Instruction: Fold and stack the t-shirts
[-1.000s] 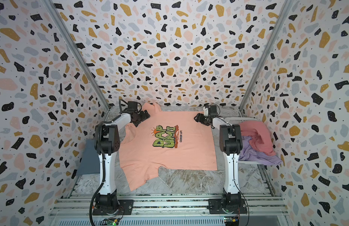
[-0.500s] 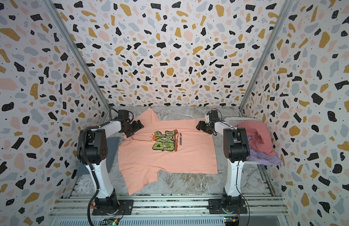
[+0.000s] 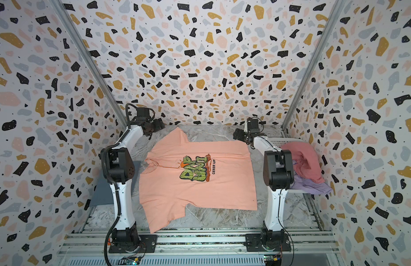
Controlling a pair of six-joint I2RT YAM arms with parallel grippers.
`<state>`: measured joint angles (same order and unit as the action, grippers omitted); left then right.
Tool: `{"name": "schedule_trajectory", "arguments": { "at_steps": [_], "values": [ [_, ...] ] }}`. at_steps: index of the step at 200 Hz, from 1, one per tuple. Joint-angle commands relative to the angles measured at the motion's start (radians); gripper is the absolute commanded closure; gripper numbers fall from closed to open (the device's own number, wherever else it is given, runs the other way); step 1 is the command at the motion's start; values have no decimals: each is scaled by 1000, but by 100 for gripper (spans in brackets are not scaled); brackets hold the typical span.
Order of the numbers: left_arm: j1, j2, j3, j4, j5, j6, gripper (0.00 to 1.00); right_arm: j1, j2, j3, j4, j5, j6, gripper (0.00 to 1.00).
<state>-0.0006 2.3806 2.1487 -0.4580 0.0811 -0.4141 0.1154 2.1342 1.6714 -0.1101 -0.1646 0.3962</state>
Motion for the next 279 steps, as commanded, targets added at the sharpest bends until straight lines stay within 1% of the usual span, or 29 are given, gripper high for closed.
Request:
{"name": "schedule_trajectory", "arguments": {
  "at_steps": [1,30,82,111,122,134,145,156,165,180,189,202,207,225,236,252,279],
  "values": [
    [-1,92,67,-30,-55,6,11,-2,65,52,-17,128,5,9],
    [-15,133,89,65,-24,-43,11,-9,120,88,-23,181,1,9],
    [-75,190,88,54,-56,-28,12,-12,202,155,-118,252,-26,8],
    [-93,231,106,29,-56,-46,18,-10,238,174,-139,255,-36,9],
    [-100,239,99,38,-46,-62,23,-10,263,217,-177,262,-30,10],
    [-110,247,96,36,-52,-71,25,-6,285,251,-202,258,-39,11],
    [-112,254,94,35,-55,-83,31,2,307,285,-231,243,-42,13],
    [-111,262,98,30,-68,-92,39,14,331,318,-265,229,-43,17],
    [-111,264,99,28,-75,-93,46,25,346,335,-289,224,-48,25],
    [-111,263,98,30,-85,-94,58,44,358,340,-294,216,-64,53],
    [-111,262,101,33,-87,-91,63,52,363,342,-293,216,-72,68],
    [-110,261,107,35,-92,-90,72,52,364,345,-290,206,-73,82],
    [-110,261,111,35,-93,-89,75,51,363,346,-285,198,-72,85],
    [-105,254,123,36,-81,-88,84,43,347,346,-268,190,-61,99],
    [-102,242,128,36,-57,-86,89,38,326,344,-251,185,-51,100],
    [-98,200,111,55,-24,-83,100,30,280,334,-216,172,-41,100],
    [-89,86,22,131,13,-78,100,21,172,278,-116,128,-38,100]
  ]
}}
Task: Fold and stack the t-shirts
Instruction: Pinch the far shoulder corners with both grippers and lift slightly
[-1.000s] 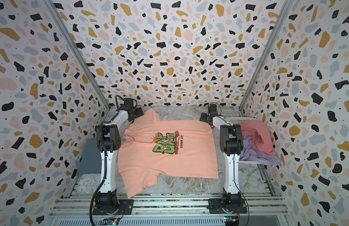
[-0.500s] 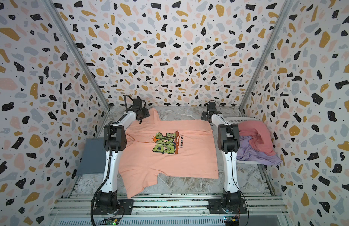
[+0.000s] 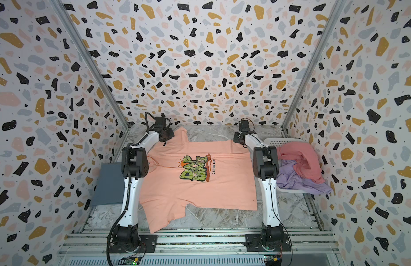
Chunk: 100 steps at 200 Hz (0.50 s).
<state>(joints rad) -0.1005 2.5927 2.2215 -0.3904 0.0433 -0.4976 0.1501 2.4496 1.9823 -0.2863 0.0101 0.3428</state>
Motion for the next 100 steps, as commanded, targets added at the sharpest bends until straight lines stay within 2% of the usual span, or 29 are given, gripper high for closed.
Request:
{"name": "schedule_trajectory", "arguments": {
  "at_steps": [1,18,36,75,100],
  "values": [
    [12,-131,-54,67,53,4,100,-14,-146,-34,63,-48,16,100],
    [22,-197,-98,102,67,5,100,-17,-205,-68,113,-69,22,100],
    [27,-242,-132,122,36,19,100,-17,-255,-113,155,-82,32,100],
    [27,-195,-53,-15,16,74,100,-12,-326,-191,177,-99,49,100],
    [28,-274,-170,63,18,70,100,-11,-382,-249,205,-94,41,100]
  ]
}}
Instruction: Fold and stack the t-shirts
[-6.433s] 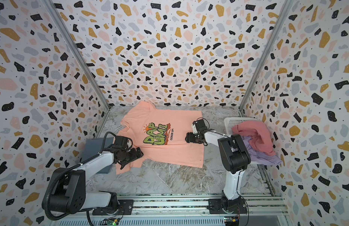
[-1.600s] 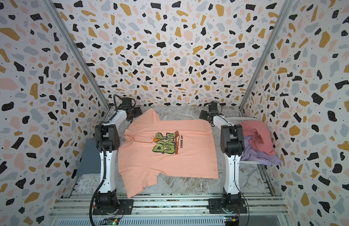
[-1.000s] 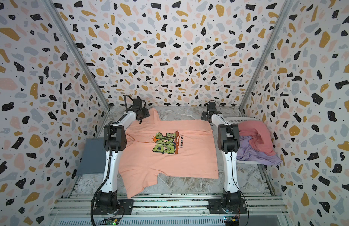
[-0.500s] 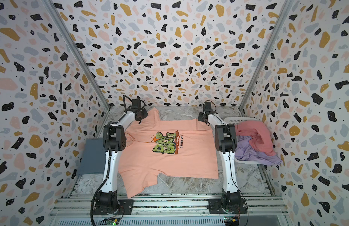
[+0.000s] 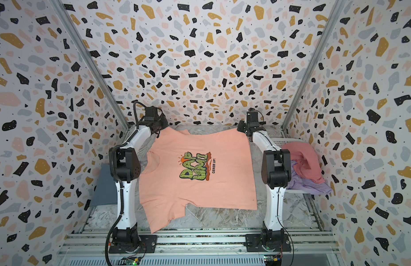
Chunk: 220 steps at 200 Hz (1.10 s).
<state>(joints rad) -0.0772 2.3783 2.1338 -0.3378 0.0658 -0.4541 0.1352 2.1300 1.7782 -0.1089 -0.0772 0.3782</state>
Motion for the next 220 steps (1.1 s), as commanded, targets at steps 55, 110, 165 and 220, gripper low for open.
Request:
{"name": "schedule_trajectory", "arguments": {
  "at_steps": [55,110,165,220],
  "values": [
    [38,-146,-121,67,-31,24,100,-38,-49,-39,67,-15,-5,100],
    [68,-245,-220,66,-59,44,100,-48,-76,-54,67,-19,-58,100],
    [101,-646,-747,101,-175,39,100,-57,-440,-537,87,99,-80,100],
    [104,-840,-974,125,-250,-27,28,-109,-574,-694,73,140,-15,1]
  ]
}}
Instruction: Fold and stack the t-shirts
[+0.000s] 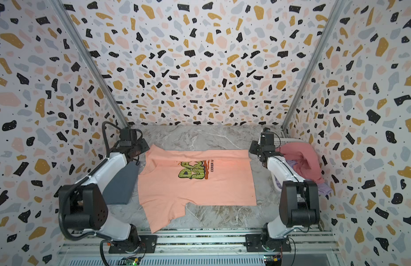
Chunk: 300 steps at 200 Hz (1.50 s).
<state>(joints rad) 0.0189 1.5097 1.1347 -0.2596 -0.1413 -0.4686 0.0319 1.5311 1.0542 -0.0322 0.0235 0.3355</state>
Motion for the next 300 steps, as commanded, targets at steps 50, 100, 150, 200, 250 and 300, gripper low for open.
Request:
{"name": "schedule_trajectory", "arguments": {
  "at_steps": [50,100,150,200,250,300],
  "values": [
    [-48,235,200,-78,64,32,32,65,145,124,18,-118,100,7],
    [-73,363,175,-40,173,-2,37,143,238,136,5,-303,96,12],
    [-73,452,185,3,184,-38,37,166,311,125,-19,-354,70,14],
    [-66,557,234,20,164,-64,36,149,480,224,-30,-292,80,14],
    [-39,702,414,50,196,-102,35,110,673,457,-14,-259,124,15],
    [-28,671,503,27,213,-51,38,96,654,541,-9,-305,86,16]
  ]
}}
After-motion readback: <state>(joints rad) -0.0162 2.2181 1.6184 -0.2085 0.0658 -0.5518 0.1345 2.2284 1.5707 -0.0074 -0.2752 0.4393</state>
